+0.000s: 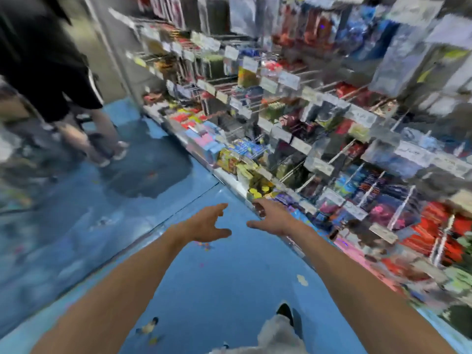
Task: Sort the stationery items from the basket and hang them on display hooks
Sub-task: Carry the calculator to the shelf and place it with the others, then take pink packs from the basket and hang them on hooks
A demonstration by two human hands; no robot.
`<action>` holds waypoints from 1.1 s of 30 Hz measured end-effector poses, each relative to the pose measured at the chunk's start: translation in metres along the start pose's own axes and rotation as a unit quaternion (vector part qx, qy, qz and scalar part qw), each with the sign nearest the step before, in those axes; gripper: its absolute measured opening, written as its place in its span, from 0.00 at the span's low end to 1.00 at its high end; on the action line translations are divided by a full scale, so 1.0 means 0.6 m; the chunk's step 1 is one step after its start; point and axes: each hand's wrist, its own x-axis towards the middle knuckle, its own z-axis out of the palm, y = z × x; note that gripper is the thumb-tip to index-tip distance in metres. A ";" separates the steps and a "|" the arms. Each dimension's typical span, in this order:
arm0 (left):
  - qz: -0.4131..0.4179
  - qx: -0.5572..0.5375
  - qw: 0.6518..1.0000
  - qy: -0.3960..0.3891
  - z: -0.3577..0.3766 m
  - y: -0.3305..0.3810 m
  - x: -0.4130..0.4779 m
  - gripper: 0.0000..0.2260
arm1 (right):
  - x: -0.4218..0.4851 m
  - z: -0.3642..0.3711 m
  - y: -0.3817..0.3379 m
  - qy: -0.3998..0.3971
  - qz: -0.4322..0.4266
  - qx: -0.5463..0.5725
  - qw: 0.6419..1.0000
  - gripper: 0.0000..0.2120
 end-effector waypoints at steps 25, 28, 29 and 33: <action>-0.538 -0.275 0.730 0.320 0.042 -0.361 -0.609 0.37 | 0.192 0.508 -0.728 -0.425 -0.476 -0.222 0.737 0.31; -0.583 -0.283 0.677 0.348 0.068 -0.344 -0.662 0.33 | 0.146 0.578 -0.768 -0.467 -0.505 -0.234 0.687 0.30; -0.593 -0.288 0.657 0.366 0.075 -0.342 -0.679 0.31 | 0.130 0.602 -0.783 -0.479 -0.516 -0.238 0.669 0.30; -0.636 -0.294 0.579 0.417 0.106 -0.349 -0.746 0.27 | 0.075 0.702 -0.846 -0.514 -0.553 -0.253 0.605 0.29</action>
